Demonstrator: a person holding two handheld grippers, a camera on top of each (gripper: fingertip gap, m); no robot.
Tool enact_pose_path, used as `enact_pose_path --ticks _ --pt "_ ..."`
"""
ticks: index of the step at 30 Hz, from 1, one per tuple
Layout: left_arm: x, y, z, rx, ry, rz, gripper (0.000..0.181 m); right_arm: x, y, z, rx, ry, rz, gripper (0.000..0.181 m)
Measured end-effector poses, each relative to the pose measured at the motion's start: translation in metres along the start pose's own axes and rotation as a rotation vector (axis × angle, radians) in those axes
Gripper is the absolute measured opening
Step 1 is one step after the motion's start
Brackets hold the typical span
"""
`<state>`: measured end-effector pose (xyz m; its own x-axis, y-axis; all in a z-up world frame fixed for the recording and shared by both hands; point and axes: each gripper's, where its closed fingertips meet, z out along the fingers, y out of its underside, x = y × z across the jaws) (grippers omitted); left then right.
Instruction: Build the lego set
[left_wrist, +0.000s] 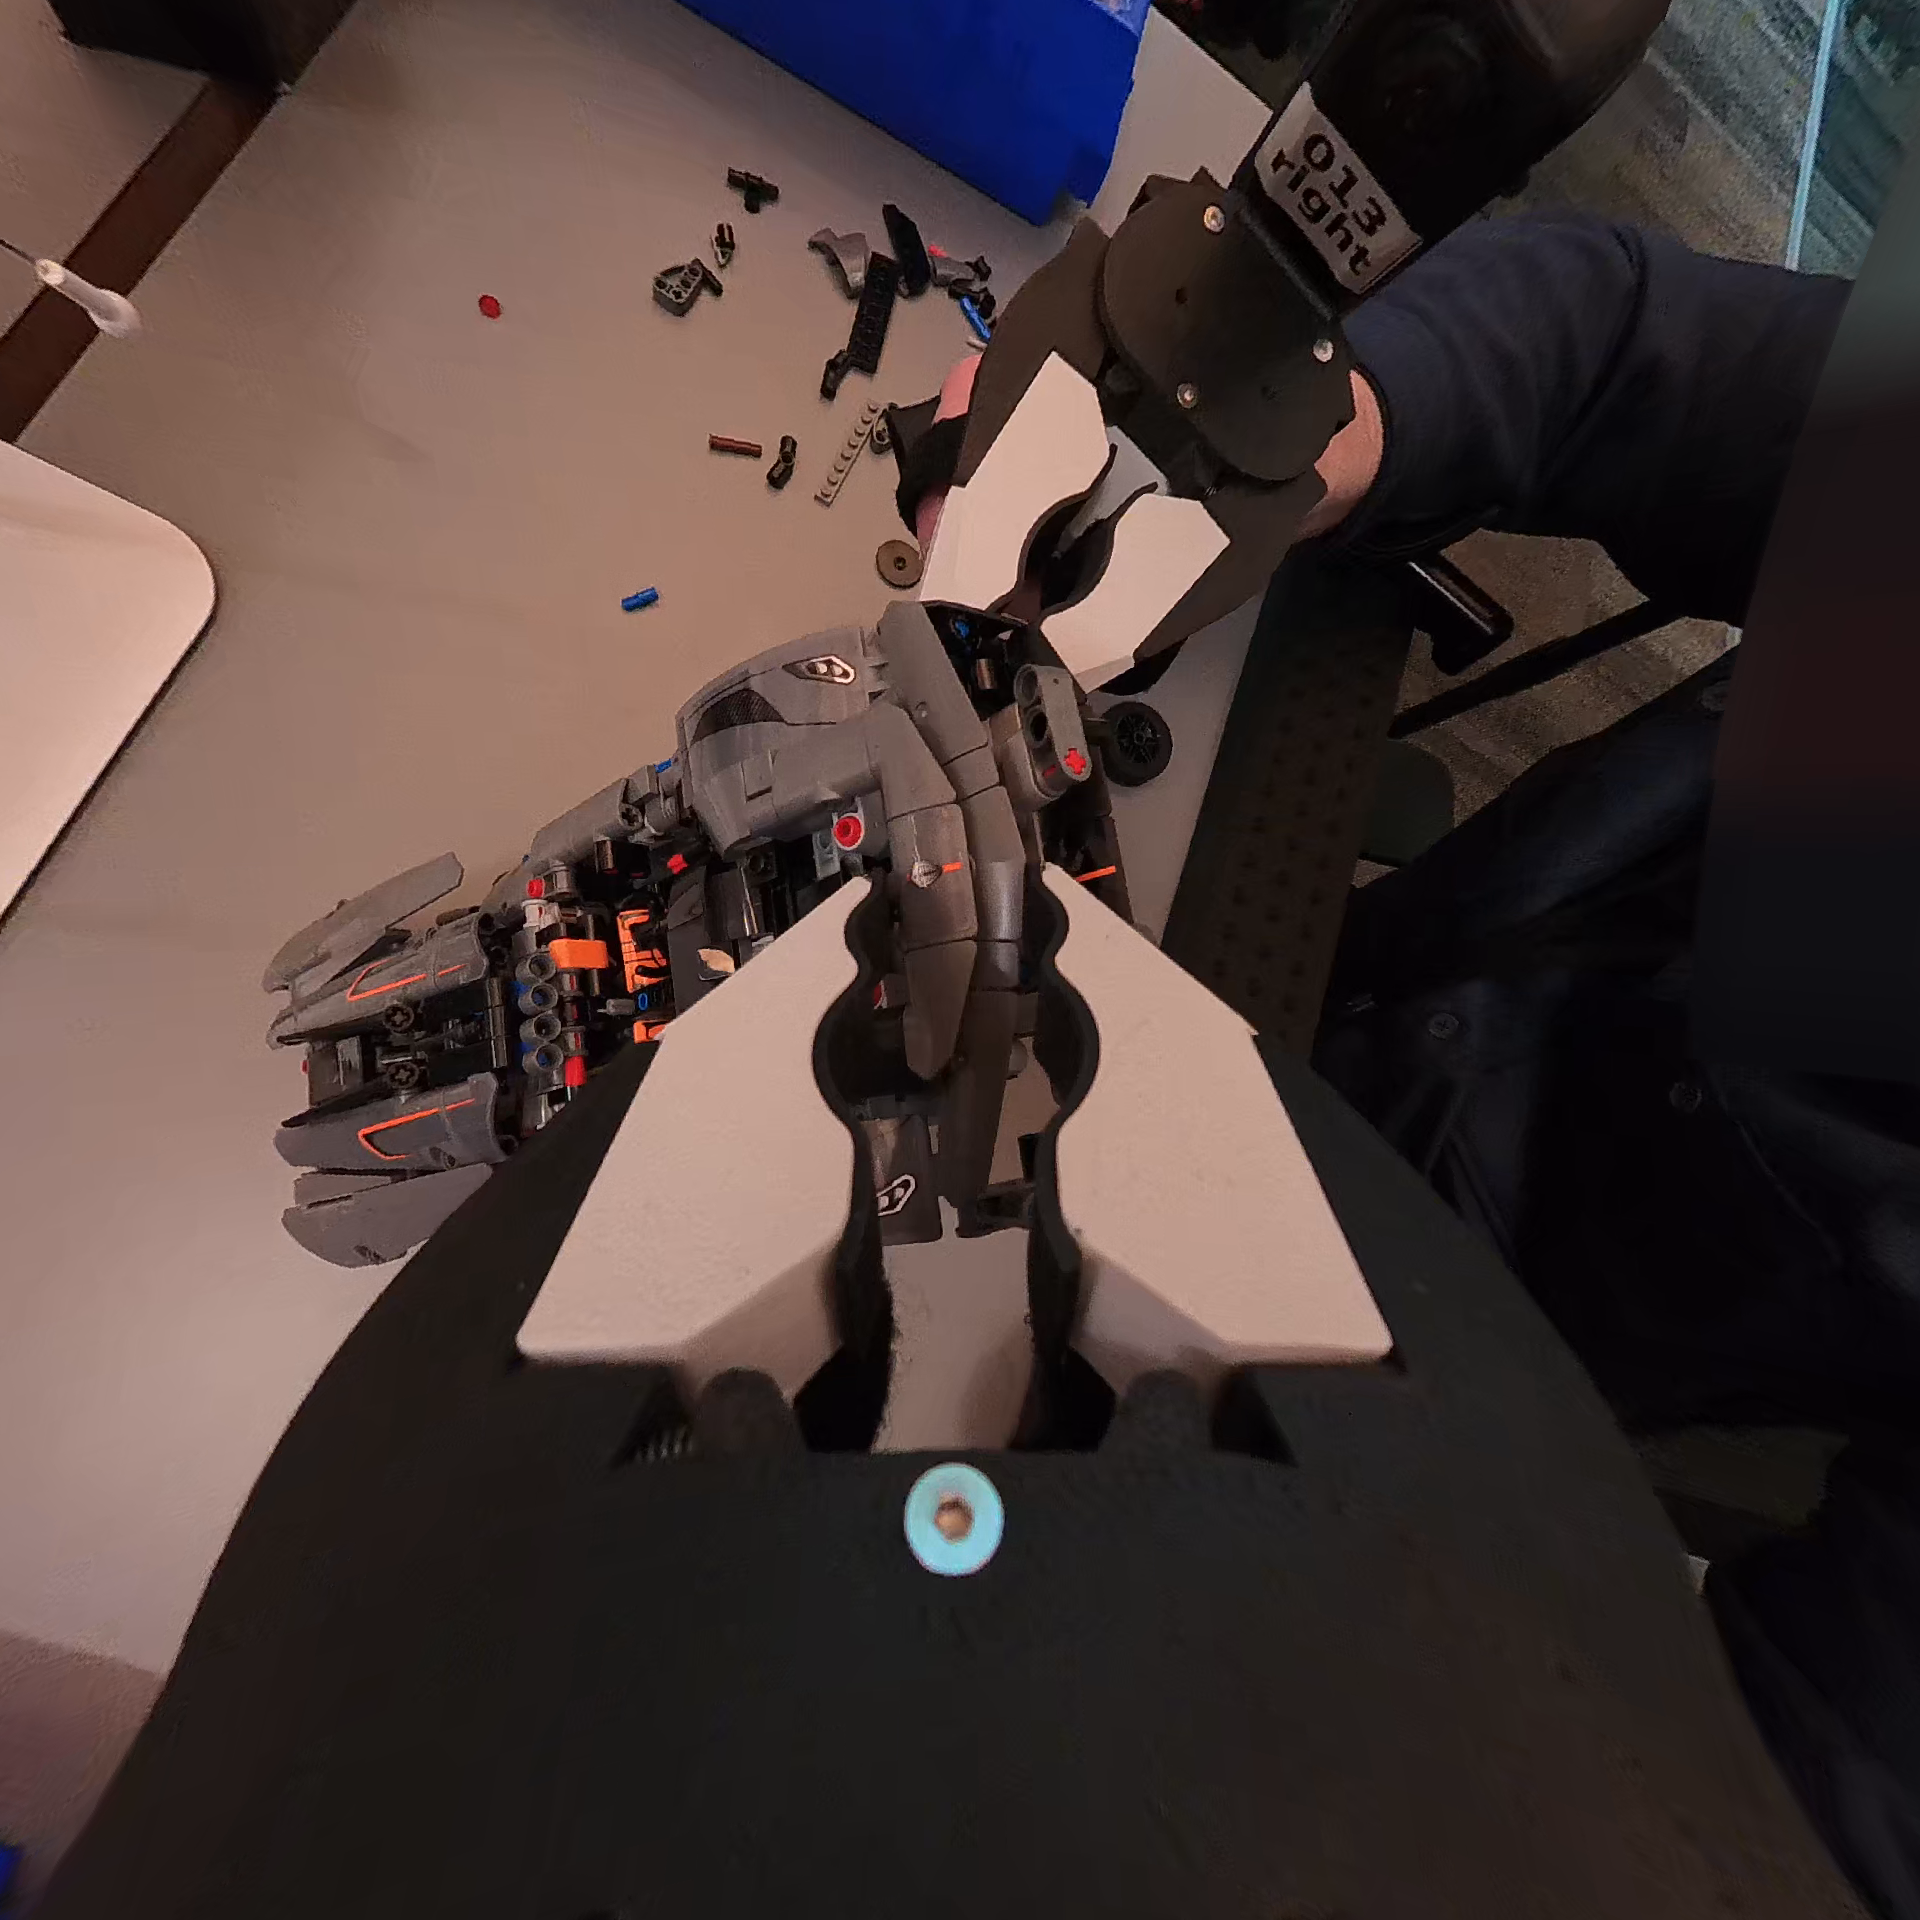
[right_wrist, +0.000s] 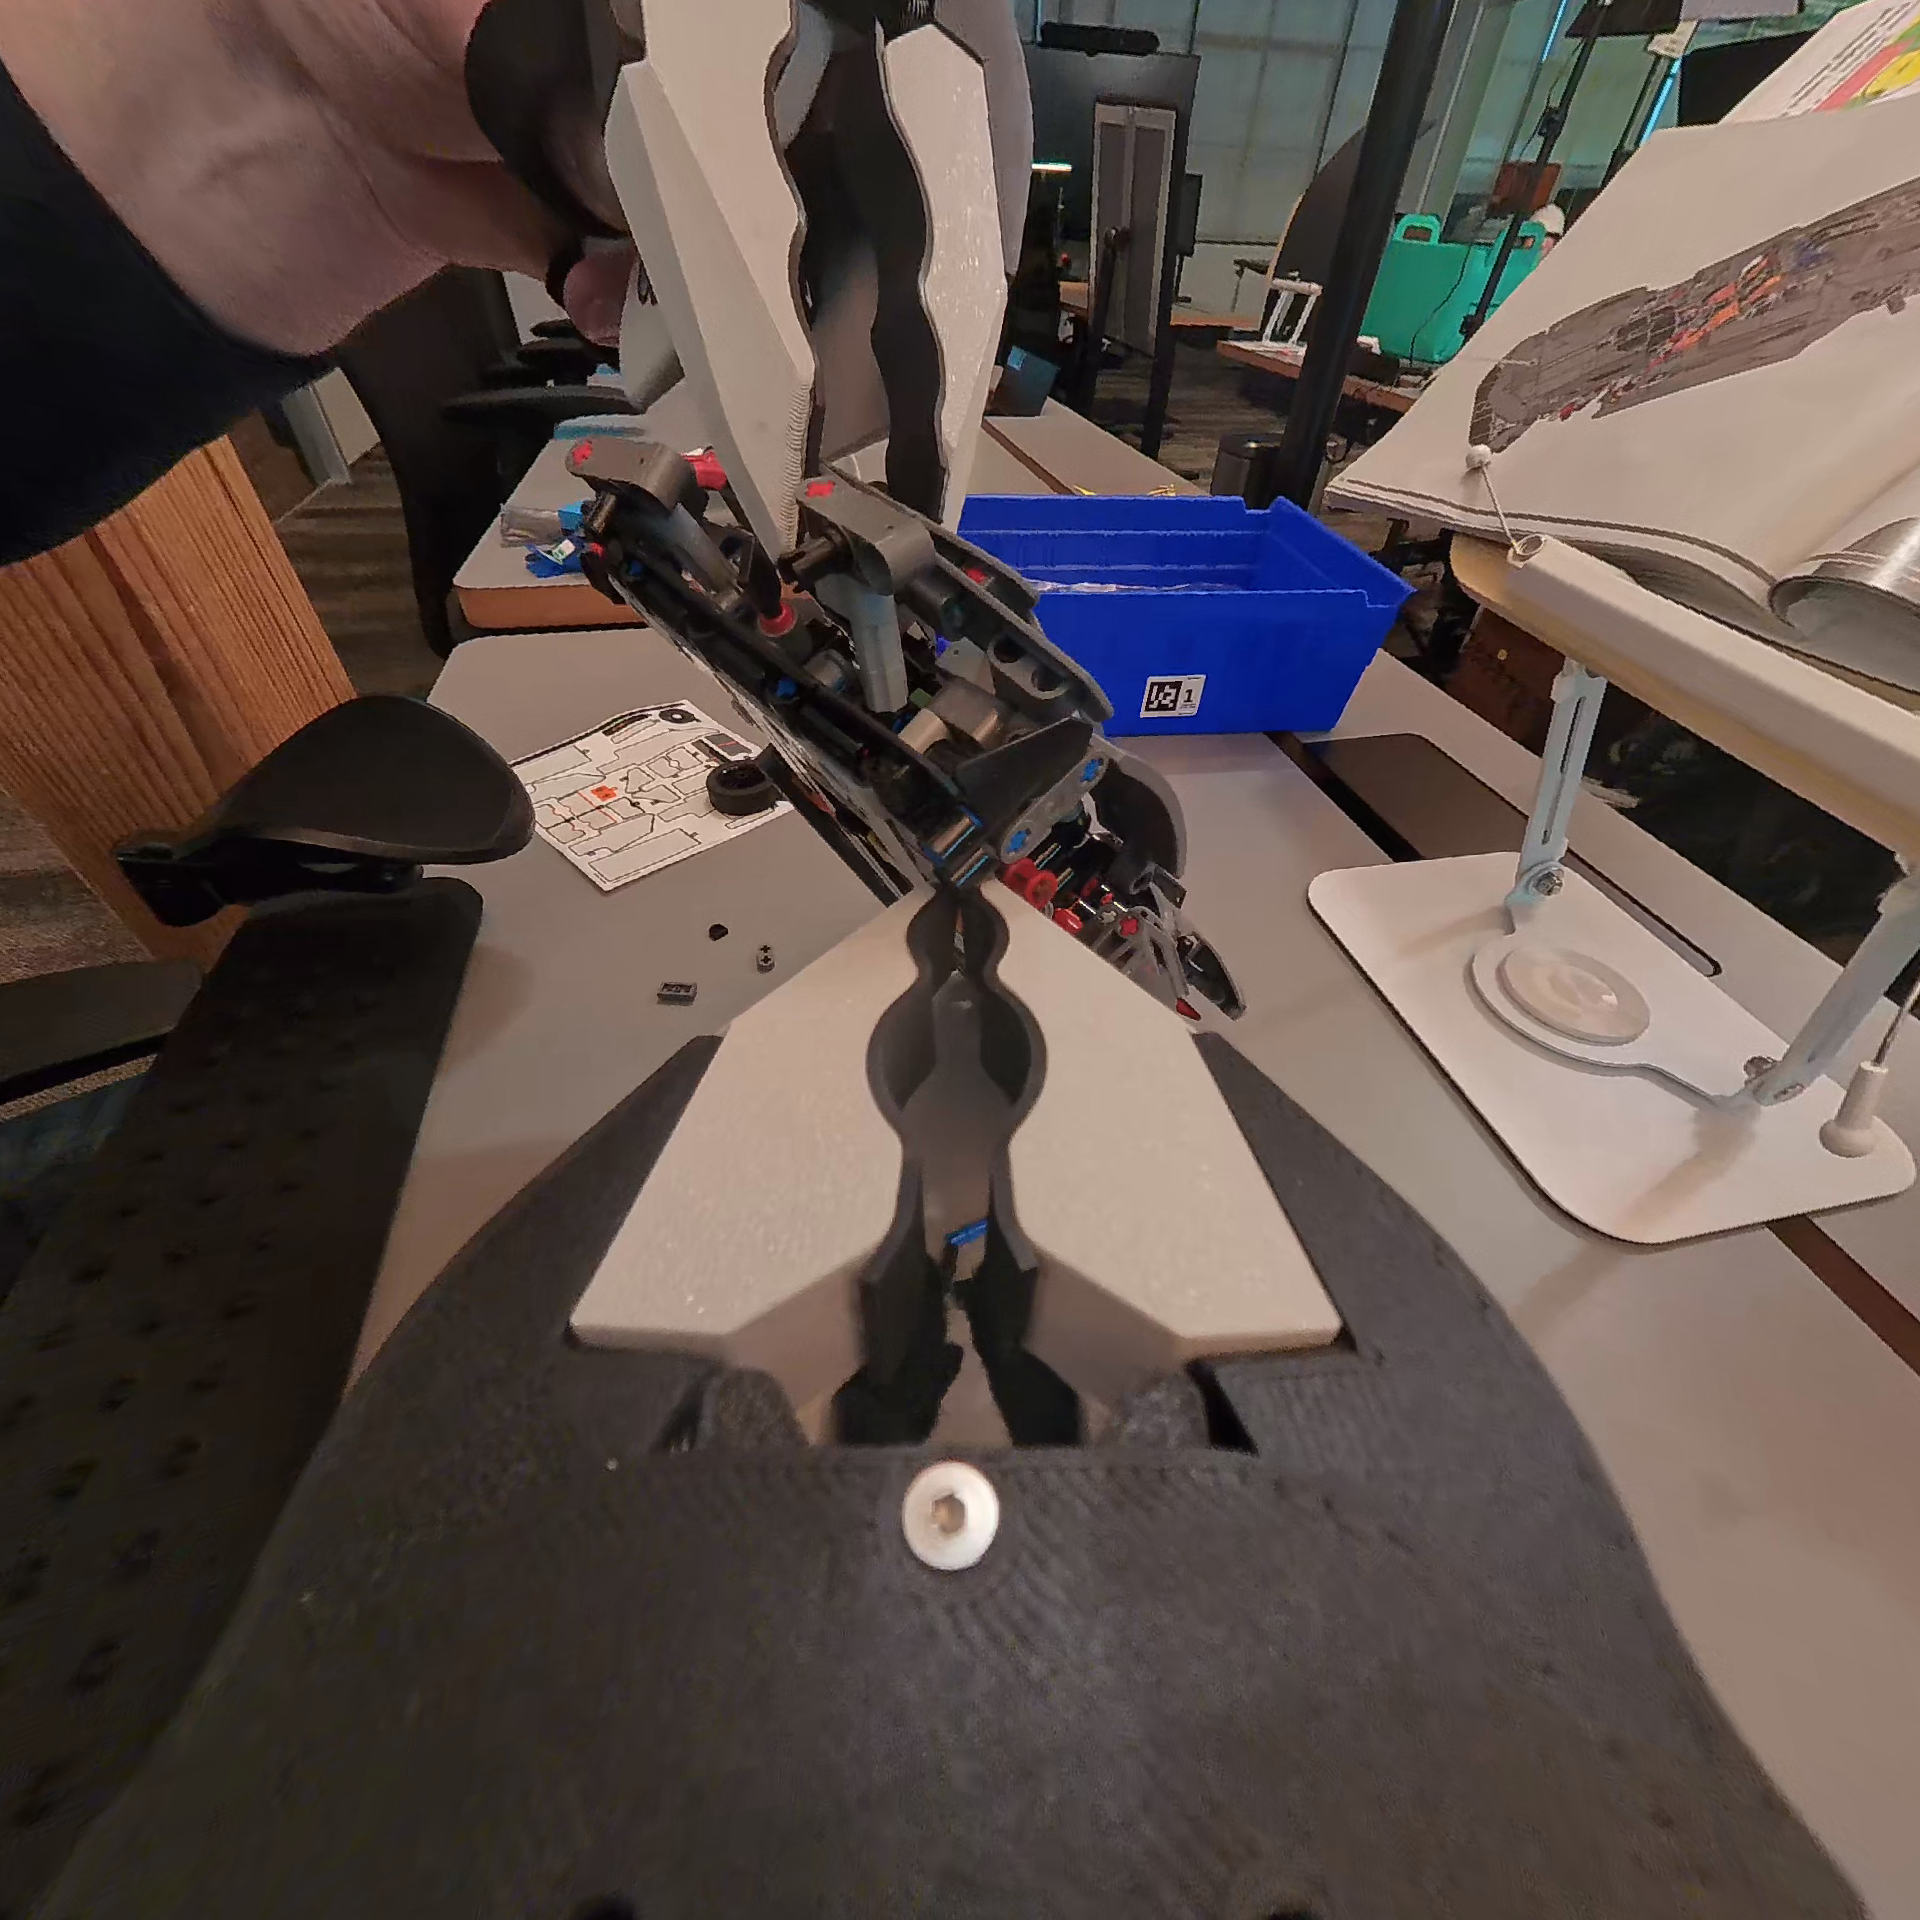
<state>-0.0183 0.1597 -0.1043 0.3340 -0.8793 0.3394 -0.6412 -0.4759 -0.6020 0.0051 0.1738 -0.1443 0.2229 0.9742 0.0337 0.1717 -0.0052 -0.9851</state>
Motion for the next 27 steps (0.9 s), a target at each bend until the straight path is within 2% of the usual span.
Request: enact_pose_path --ticks 27 --pt "0.0011 -0.0046 0.0043 0.130 0.030 0.013 0.023 0.0054 0.0008 -0.0020 0.003 0.012 0.015 0.000"
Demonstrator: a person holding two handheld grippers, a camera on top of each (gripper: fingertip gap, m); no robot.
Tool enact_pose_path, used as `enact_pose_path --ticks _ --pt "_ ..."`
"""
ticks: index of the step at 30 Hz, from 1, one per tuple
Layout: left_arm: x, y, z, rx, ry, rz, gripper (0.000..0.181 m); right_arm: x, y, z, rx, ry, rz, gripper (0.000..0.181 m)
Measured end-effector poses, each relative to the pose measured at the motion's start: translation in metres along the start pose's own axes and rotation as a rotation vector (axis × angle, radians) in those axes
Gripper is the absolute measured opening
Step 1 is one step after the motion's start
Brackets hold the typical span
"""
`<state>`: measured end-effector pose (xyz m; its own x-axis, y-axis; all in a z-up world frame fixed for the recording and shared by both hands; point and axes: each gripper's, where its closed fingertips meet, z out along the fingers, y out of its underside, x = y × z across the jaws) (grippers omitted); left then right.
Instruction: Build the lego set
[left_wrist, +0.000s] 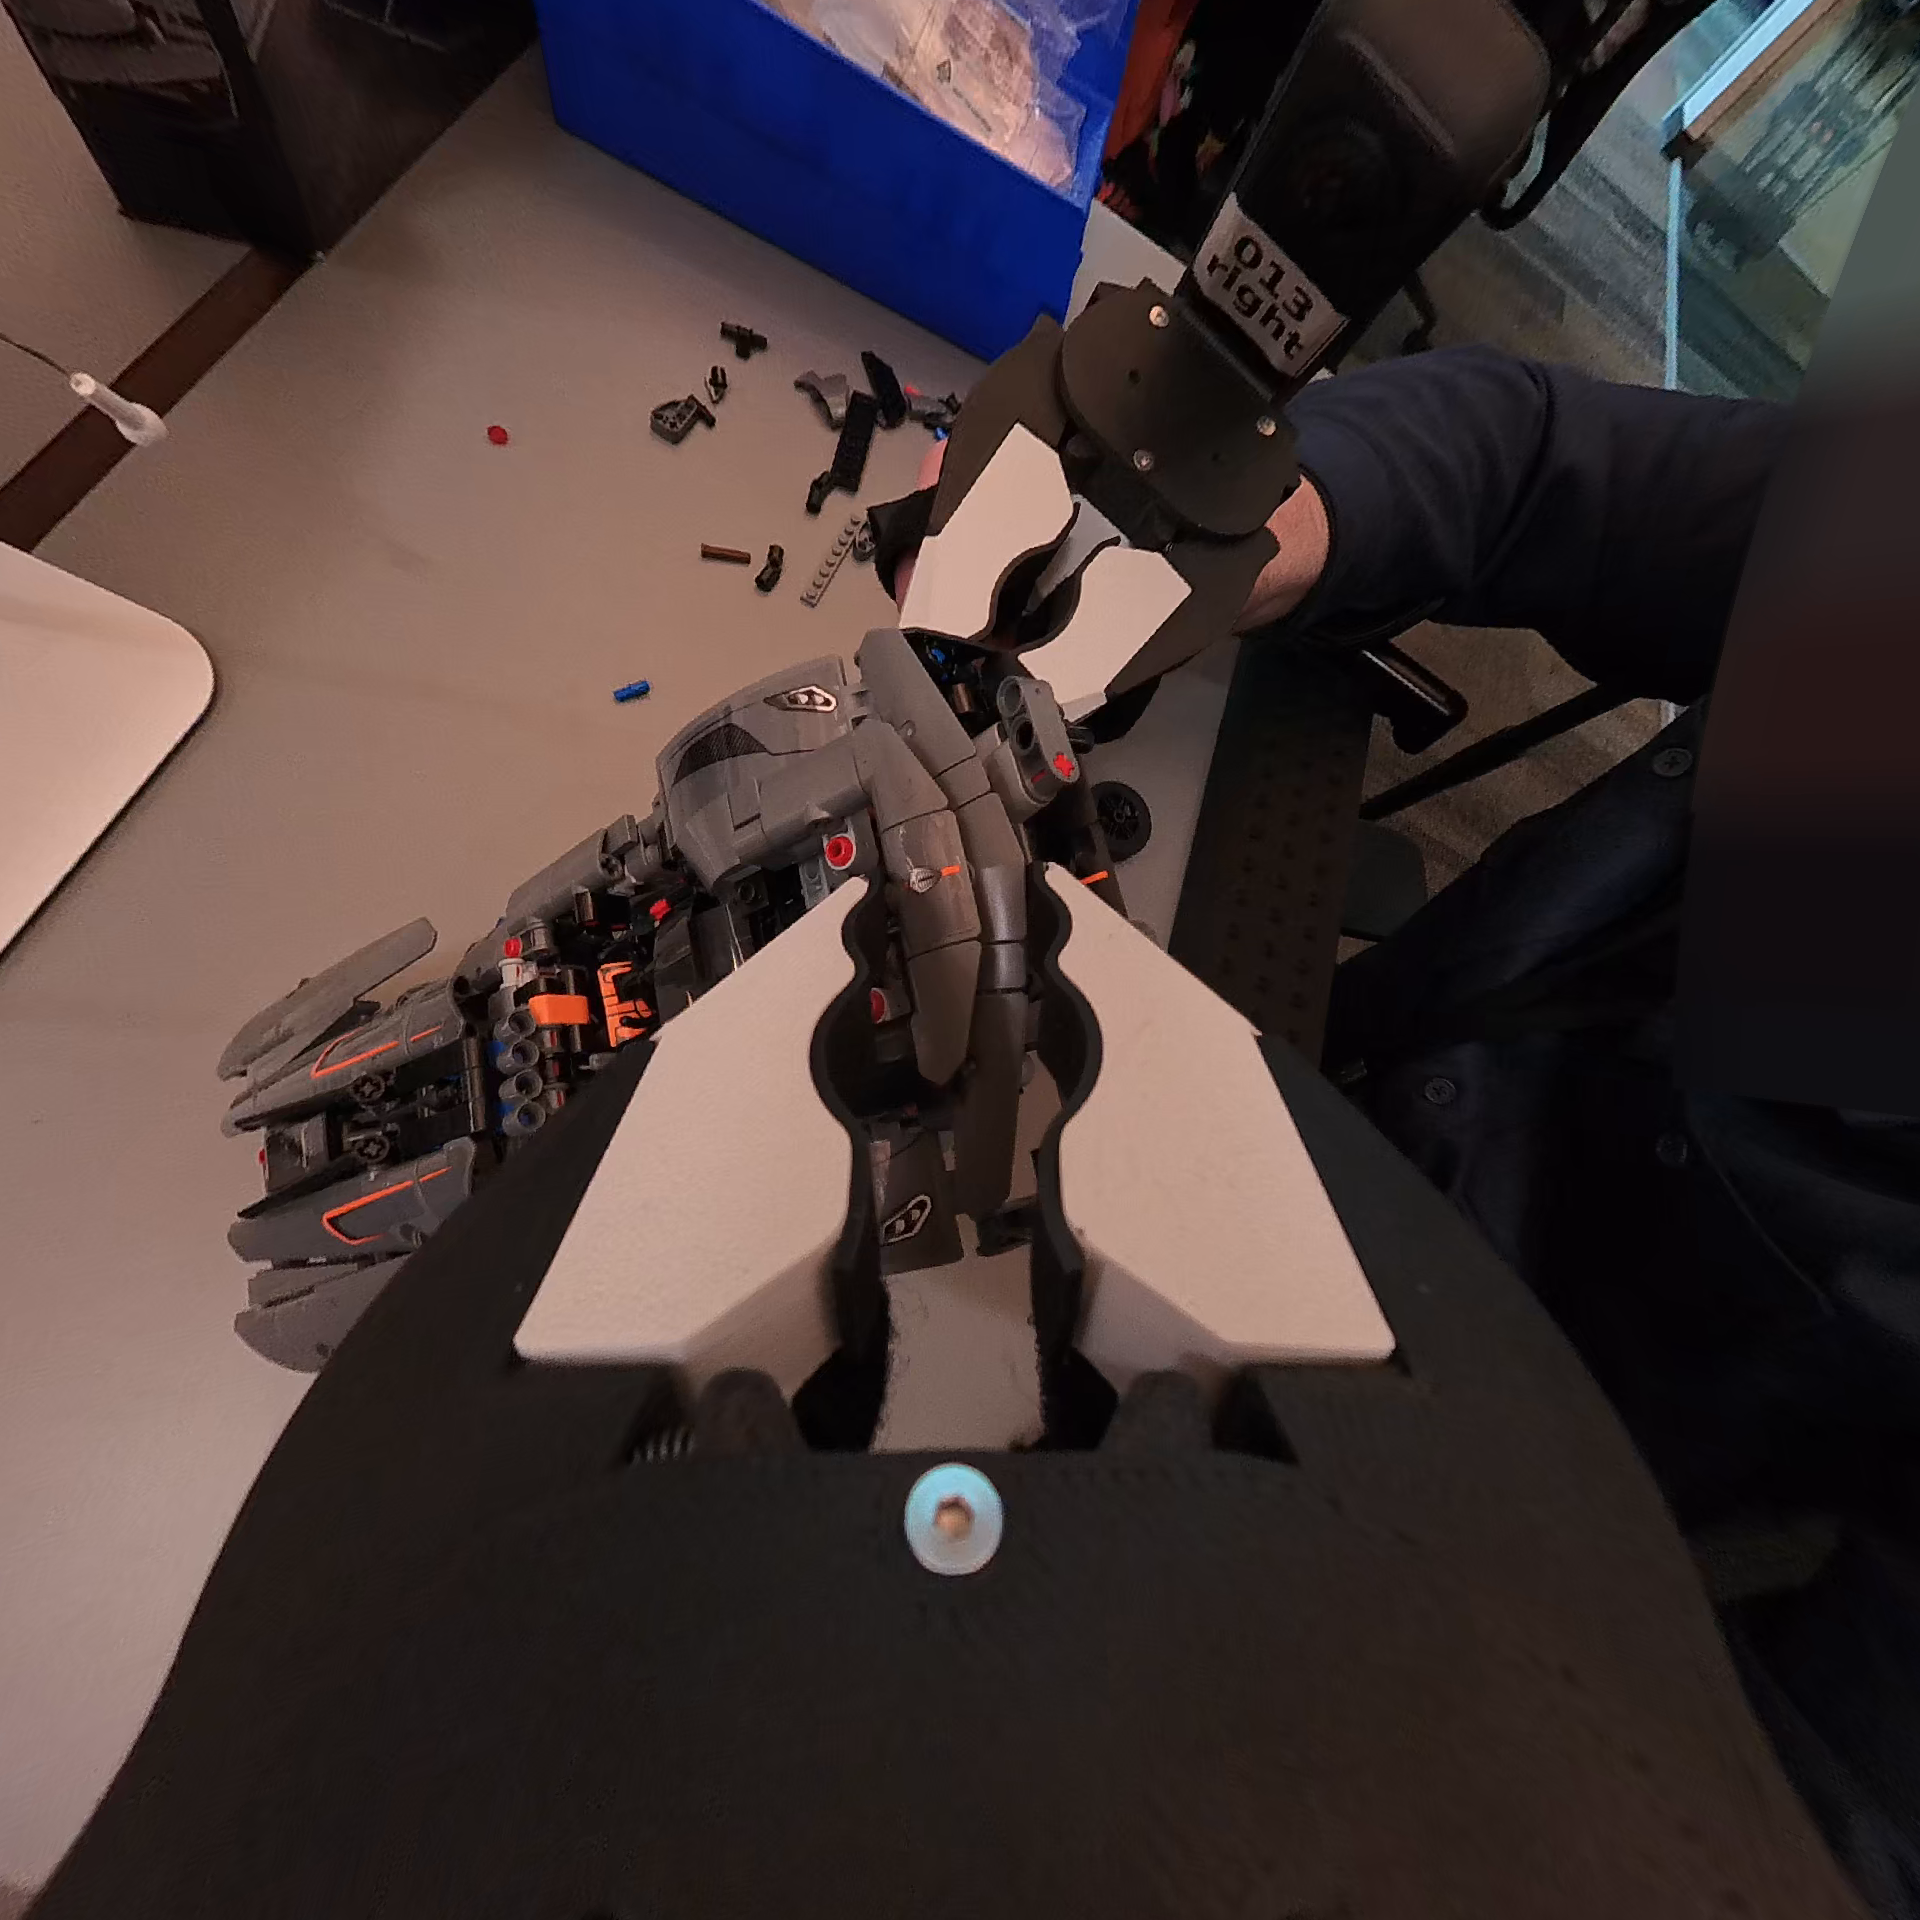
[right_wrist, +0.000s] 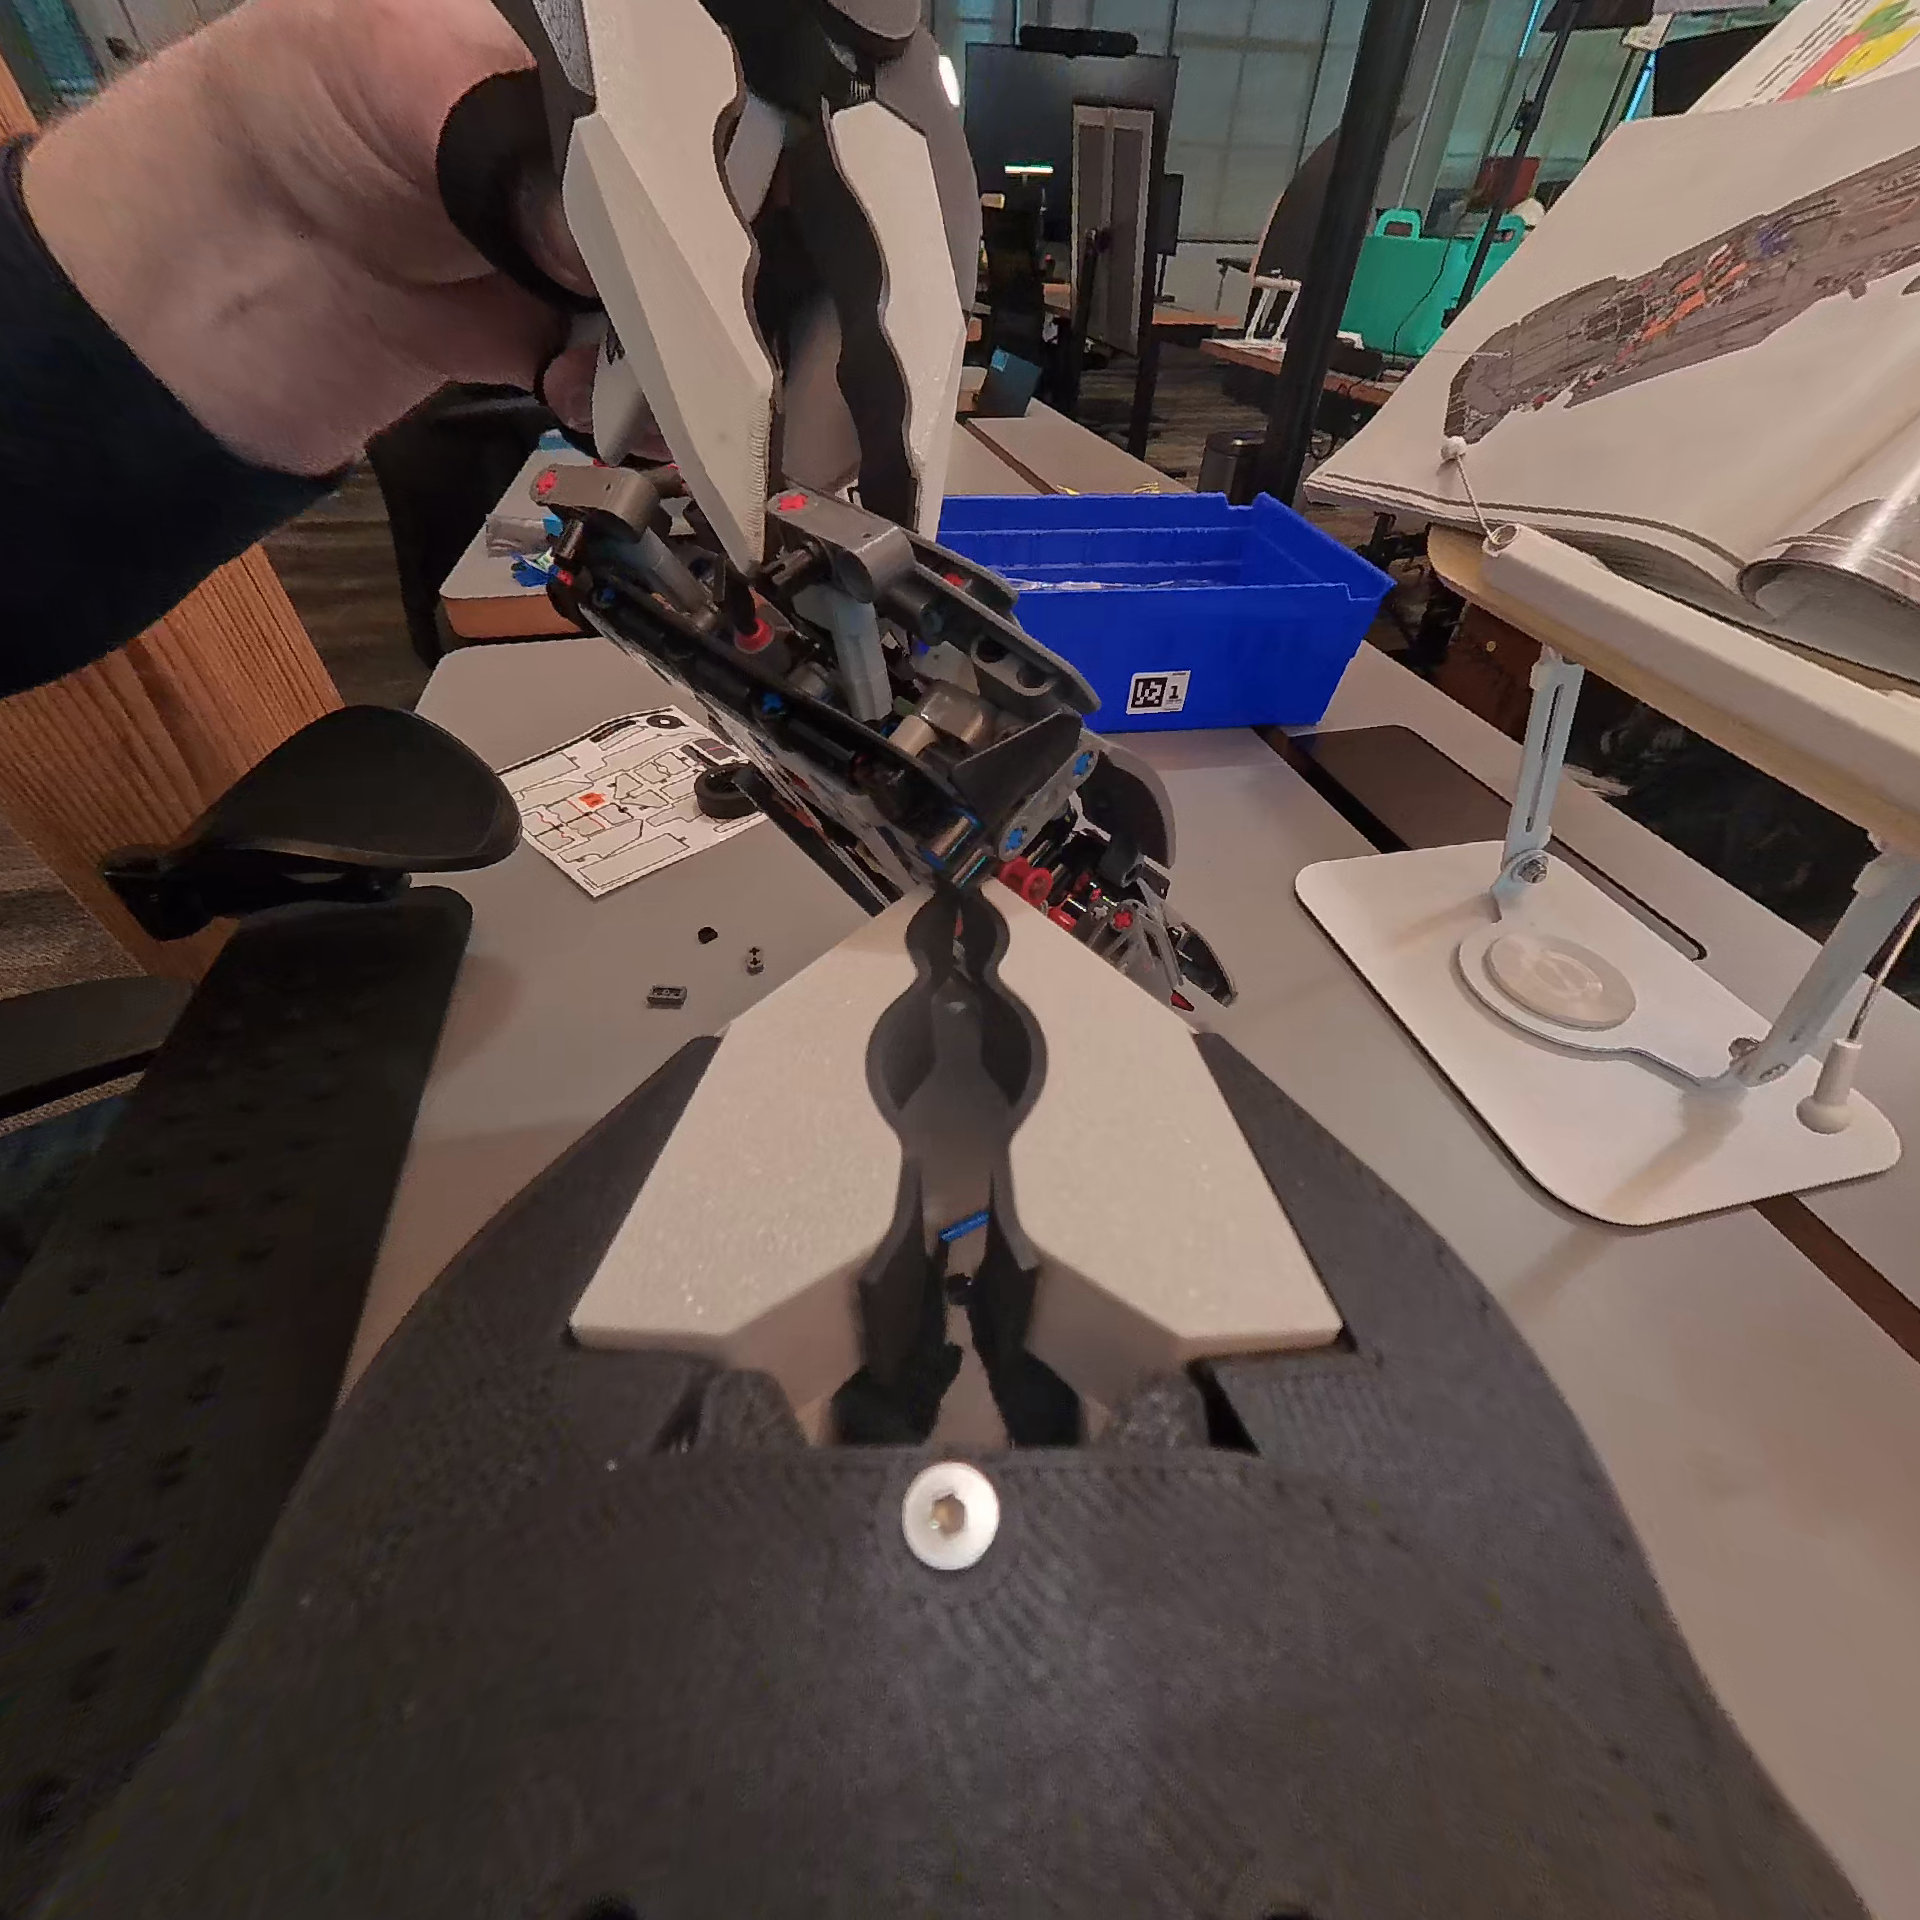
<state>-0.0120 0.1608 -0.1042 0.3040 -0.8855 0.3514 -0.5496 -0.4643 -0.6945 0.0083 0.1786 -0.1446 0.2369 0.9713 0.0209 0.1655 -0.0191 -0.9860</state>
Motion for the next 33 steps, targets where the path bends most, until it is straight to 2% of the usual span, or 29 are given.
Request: enact_pose_path --ticks 9,33 --pt "-0.0025 -0.0055 0.0009 0.070 0.031 -0.008 0.024 0.0024 0.0001 -0.0005 0.002 0.007 0.006 0.000" --pt "-0.0009 -0.0034 0.0005 0.092 0.037 -0.002 0.024 0.0003 0.0007 0.0000 -0.002 0.002 -0.003 0.000"
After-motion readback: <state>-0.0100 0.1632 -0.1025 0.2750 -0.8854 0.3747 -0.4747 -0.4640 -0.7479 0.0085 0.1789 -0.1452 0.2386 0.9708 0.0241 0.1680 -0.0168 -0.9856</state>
